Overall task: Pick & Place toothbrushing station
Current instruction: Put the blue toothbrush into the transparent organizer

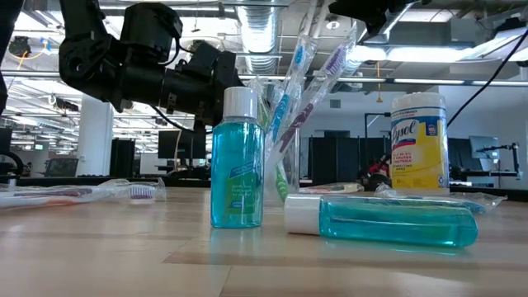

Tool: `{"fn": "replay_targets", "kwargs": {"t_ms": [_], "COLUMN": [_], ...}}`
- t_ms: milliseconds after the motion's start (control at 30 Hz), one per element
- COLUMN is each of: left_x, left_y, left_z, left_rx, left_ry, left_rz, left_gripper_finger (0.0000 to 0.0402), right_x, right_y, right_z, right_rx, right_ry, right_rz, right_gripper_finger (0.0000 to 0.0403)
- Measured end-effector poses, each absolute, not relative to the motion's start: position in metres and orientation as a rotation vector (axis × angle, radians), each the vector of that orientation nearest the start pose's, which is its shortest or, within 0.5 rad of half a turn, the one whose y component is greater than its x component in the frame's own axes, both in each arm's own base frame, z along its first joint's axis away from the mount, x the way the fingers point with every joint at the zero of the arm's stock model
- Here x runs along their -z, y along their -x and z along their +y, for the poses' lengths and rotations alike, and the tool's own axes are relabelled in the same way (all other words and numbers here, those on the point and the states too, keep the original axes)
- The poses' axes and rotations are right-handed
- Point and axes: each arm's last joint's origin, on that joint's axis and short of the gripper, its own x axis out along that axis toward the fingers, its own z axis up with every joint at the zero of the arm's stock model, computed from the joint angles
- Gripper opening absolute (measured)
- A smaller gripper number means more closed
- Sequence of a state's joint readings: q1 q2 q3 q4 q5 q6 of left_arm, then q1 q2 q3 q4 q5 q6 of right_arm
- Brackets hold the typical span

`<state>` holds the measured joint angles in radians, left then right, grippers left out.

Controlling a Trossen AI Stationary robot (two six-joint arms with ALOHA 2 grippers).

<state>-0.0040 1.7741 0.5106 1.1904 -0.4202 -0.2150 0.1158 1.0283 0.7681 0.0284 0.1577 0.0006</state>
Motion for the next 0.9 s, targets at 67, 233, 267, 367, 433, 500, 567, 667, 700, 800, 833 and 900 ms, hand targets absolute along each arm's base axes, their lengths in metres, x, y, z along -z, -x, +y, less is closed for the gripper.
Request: {"fn": "replay_targets", "kwargs": {"t_ms": [67,233,267,367,433,500,567,667,700,800,833,900], "left_x": [-0.141,-0.149,-0.152,-0.153,-0.154,-0.154,-0.154,-0.155,-0.155,-0.156,-0.156,-0.156], "left_y": [-0.298,-0.287,-0.283,-0.271,-0.264,-0.257,-0.251,-0.246,-0.246,-0.245,-0.245,-0.245], "left_z": [0.011,0.01,0.01,0.01,0.01,0.009,0.007,0.005,0.003,0.002,0.002,0.002], "left_rx": [-0.422,-0.417,-0.415,-0.416,-0.409,-0.4,-0.375,-0.348,-0.342,-0.335,-0.335,-0.335], "left_ry": [0.196,0.174,0.175,0.179,0.18,0.181,0.182,0.183,0.183,0.183,0.184,0.183], "left_rz": [0.027,0.009,0.002,-0.001,0.0,0.001,0.001,0.0,-0.001,-0.002,-0.002,-0.002], "left_gripper_finger": [0.0226,0.0227,0.0227,0.0226,0.0224,0.0223,0.0223,0.0223,0.0222,0.0219,0.0218,0.0216], "right_x": [-0.302,-0.302,-0.302,-0.302,-0.301,-0.3,-0.297,-0.289,-0.286,-0.276,-0.273,-0.268], "right_y": [-0.229,-0.229,-0.228,-0.228,-0.228,-0.228,-0.227,-0.225,-0.223,-0.218,-0.216,-0.213], "right_z": [0.022,0.022,0.022,0.022,0.022,0.022,0.022,0.022,0.021,0.021,0.021,0.02], "right_rx": [0.041,0.041,0.041,0.041,0.042,0.044,0.05,0.065,0.072,0.099,0.11,0.134], "right_ry": [0.031,0.032,0.032,0.032,0.028,0.009,-0.021,-0.073,-0.092,-0.148,-0.167,-0.208], "right_rz": [0.23,0.234,0.236,0.238,0.24,0.255,0.286,0.369,0.405,0.514,0.548,0.608], "right_gripper_finger": [0.0128,0.0128,0.0128,0.0128,0.0128,0.0128,0.0128,0.0128,0.0128,0.0128,0.0128,0.0128]}}
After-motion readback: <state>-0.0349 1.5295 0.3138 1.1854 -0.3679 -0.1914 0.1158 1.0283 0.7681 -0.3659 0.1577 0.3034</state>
